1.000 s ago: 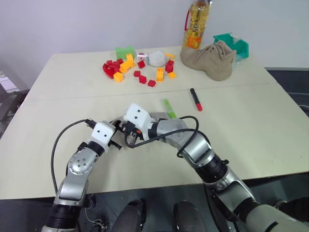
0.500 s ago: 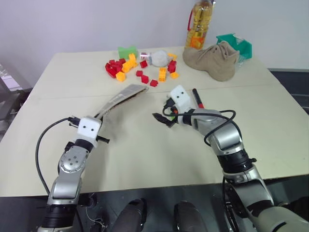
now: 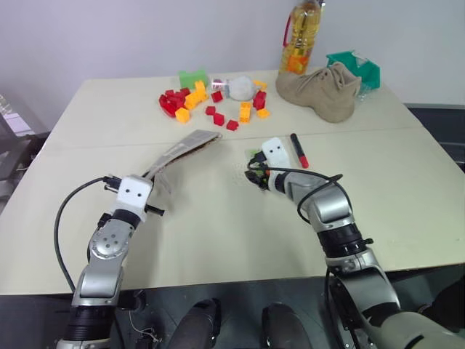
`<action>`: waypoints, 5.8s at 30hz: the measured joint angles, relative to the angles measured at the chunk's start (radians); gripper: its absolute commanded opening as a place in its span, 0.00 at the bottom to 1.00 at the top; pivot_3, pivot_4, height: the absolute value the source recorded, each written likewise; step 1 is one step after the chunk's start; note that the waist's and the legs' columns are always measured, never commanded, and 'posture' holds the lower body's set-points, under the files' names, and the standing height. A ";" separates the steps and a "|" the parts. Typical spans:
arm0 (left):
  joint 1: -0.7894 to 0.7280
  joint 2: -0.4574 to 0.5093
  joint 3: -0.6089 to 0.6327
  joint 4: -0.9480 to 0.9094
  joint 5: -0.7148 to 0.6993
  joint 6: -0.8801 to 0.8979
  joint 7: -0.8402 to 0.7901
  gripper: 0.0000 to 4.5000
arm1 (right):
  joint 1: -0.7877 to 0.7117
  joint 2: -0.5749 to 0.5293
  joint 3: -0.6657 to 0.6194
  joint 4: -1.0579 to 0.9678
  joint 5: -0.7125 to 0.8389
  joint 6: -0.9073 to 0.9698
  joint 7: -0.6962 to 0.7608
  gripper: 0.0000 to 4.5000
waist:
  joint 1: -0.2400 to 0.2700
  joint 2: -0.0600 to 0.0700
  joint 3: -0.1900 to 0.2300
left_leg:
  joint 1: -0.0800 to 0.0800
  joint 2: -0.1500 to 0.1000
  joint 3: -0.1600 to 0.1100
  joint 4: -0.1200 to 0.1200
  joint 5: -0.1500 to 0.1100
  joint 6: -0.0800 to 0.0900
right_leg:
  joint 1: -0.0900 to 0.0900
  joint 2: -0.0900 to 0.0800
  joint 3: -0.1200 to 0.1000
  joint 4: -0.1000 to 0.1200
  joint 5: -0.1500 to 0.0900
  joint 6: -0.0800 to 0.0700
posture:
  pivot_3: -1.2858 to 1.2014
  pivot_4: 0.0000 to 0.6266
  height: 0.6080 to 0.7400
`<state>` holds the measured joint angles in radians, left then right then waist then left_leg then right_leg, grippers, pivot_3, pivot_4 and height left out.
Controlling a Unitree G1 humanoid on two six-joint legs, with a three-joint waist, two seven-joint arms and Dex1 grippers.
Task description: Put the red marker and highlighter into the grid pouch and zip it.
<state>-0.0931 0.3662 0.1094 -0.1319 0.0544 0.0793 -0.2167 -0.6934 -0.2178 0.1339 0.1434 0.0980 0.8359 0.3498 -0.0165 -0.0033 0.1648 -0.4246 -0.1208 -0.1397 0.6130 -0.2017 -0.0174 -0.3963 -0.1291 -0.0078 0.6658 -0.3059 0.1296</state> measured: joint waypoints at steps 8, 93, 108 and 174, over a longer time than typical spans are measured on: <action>-0.006 0.000 -0.002 0.011 -0.001 0.000 -0.004 0.00 | 0.026 -0.029 0.025 -0.016 -0.005 -0.068 0.068 0.32 | -0.002 0.000 0.000 | 0.000 0.001 0.001 0.000 0.000 0.000 | 0.000 0.001 0.000 0.000 0.000 0.000 | 0.52 0.24 1.00; -0.040 -0.010 -0.021 0.031 -0.066 -0.025 -0.107 0.00 | 0.090 -0.293 0.056 -0.356 0.082 -0.145 0.394 0.19 | 0.005 -0.001 0.001 | -0.001 0.004 0.003 0.001 0.000 0.000 | -0.001 0.003 0.000 -0.001 0.001 -0.001 | 0.52 0.24 1.00; -0.024 0.062 -0.077 0.026 -0.025 -0.135 -0.169 0.00 | 0.082 -0.335 0.085 -0.349 0.060 -0.067 0.386 0.19 | 0.005 -0.001 0.001 | -0.001 0.004 0.003 0.001 0.000 0.000 | -0.001 0.003 0.001 -0.001 0.001 -0.001 | 0.52 0.24 1.00; -0.067 -0.024 -0.114 0.045 0.053 0.023 -0.053 0.00 | 0.081 -0.383 -0.067 0.029 -0.004 -0.442 0.300 0.07 | 0.004 -0.002 0.001 | -0.001 0.005 0.005 0.001 0.000 0.000 | -0.001 0.004 0.002 -0.001 0.001 -0.001 | 0.52 0.24 1.00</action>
<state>-0.1599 0.3419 -0.0046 -0.0872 0.1074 0.1019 -0.2693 -0.6122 -0.6006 0.0673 0.1722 0.0940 0.3944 0.6494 -0.0129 -0.0051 0.1653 -0.4255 -0.1156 -0.1348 0.6143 -0.2019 -0.0176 -0.3973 -0.1247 -0.0059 0.6649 -0.3047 0.1282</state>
